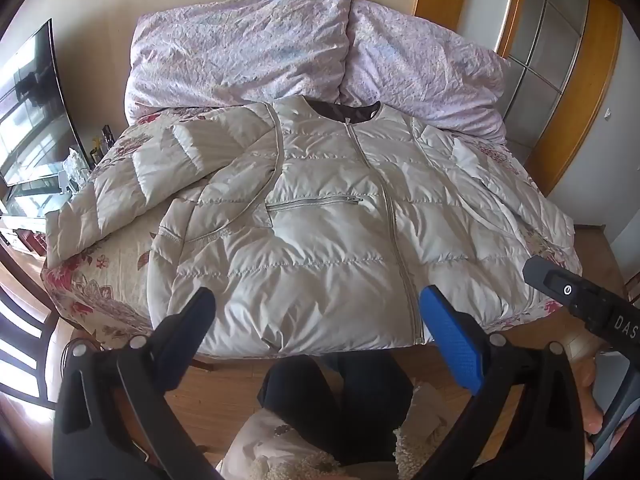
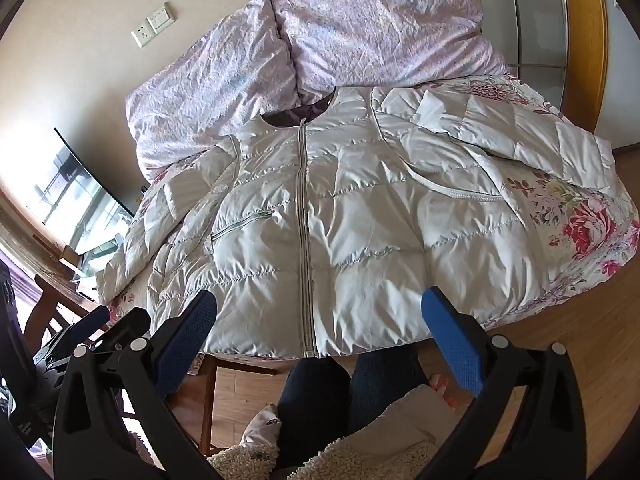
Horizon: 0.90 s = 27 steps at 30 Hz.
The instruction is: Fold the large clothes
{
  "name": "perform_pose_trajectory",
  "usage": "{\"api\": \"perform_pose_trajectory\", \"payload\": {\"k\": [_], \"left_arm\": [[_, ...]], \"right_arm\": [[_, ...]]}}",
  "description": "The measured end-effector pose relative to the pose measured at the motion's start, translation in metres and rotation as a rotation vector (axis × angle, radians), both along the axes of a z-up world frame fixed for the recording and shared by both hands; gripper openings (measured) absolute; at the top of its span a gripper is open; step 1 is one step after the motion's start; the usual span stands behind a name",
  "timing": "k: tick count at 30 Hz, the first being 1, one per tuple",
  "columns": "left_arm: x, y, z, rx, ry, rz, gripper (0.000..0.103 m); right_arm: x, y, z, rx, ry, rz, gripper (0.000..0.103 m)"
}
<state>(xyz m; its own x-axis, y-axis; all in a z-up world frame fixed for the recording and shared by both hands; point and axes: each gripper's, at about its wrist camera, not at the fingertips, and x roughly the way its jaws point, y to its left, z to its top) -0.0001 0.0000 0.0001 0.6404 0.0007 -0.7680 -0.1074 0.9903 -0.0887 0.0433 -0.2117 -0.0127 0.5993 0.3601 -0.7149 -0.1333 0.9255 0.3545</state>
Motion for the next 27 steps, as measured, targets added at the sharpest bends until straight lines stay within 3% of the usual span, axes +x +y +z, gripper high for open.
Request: {"api": "perform_pose_trajectory", "payload": {"k": [27], "left_arm": [[0.0001,0.0002,-0.0001,0.005,0.002,0.001,0.101]], "right_arm": [[0.0033,0.0005,-0.0044,0.005,0.008,0.0,0.102]]}}
